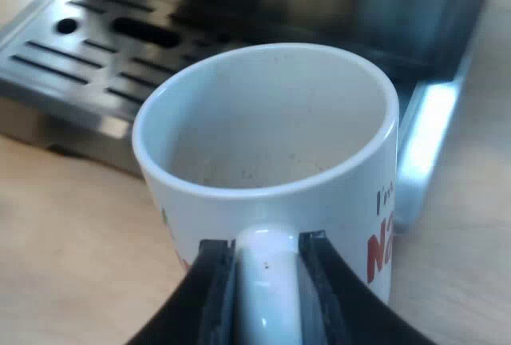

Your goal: Remove mug from coffee machine

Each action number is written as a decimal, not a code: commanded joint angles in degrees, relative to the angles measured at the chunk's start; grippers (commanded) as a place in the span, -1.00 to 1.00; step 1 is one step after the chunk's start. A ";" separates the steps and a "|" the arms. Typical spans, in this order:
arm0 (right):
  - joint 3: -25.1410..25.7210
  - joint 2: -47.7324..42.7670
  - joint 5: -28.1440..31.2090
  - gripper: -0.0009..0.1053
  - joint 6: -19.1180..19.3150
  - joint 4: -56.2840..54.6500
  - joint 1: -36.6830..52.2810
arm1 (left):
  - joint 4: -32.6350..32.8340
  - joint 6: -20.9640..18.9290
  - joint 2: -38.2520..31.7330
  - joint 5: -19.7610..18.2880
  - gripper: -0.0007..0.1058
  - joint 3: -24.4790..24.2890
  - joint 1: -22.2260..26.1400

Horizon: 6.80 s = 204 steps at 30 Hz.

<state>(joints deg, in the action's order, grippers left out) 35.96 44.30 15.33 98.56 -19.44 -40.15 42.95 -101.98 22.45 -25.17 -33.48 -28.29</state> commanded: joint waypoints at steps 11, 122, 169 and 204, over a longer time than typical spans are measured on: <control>-5.31 -1.13 14.64 -0.98 0.18 8.26 -0.06 | -3.03 -1.74 0.09 -5.54 0.50 -0.02 -0.72; 13.85 -4.39 -16.30 0.26 -3.47 -29.76 38.14 | 5.93 -4.65 0.09 15.24 0.50 -4.62 1.62; 0.08 -47.33 -19.26 0.26 9.58 -42.19 49.23 | 20.57 0.31 -25.46 22.05 0.50 -4.53 25.35; -4.66 -47.33 -19.04 0.26 9.19 -42.03 49.23 | 9.33 0.46 -25.36 20.47 0.50 7.15 25.35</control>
<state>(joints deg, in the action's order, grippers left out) 31.01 -0.30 -3.52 107.18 -61.92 9.12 53.45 -101.57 -0.73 -4.36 -26.32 -2.78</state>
